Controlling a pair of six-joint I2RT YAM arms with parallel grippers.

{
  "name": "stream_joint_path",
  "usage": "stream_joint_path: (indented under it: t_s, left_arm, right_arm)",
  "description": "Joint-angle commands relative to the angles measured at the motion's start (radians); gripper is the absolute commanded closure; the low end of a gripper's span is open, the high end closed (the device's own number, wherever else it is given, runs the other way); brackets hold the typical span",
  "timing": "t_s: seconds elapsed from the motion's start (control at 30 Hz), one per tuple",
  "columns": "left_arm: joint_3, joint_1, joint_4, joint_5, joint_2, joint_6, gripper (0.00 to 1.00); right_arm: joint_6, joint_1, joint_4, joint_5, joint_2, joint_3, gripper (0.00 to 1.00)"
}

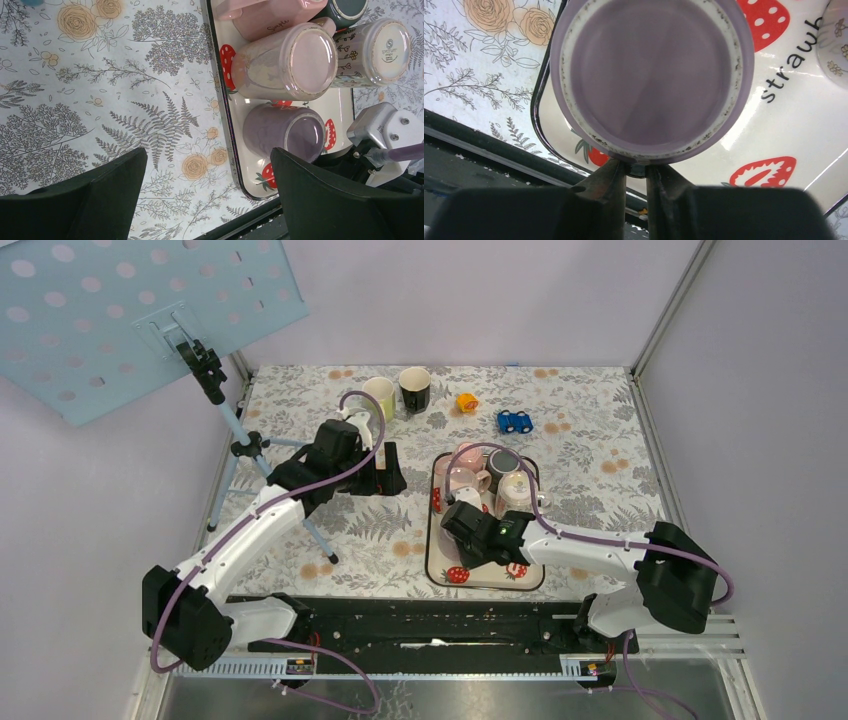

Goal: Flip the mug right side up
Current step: Turn over the cup on the tray.

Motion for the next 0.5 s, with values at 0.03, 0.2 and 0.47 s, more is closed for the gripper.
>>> stream_joint_path:
  t_s: [0.03,0.2,0.47]
  left_arm:
    - [-0.014,-0.001,0.047,0.007,-0.035,-0.021,0.01]
    - [-0.045,-0.002,0.07,0.033,-0.049,-0.067,0.01]
    - [-0.109,-0.001,0.132,0.078,-0.085,-0.148,0.01]
  right_arm:
    - [0.03,0.009,0.008,0.044,-0.038,0.028,1.0]
    - [0.054,0.01,0.024,0.046,-0.091,0.02,1.0]
    - [0.08,0.01,0.038,0.025,-0.172,0.019,1.0]
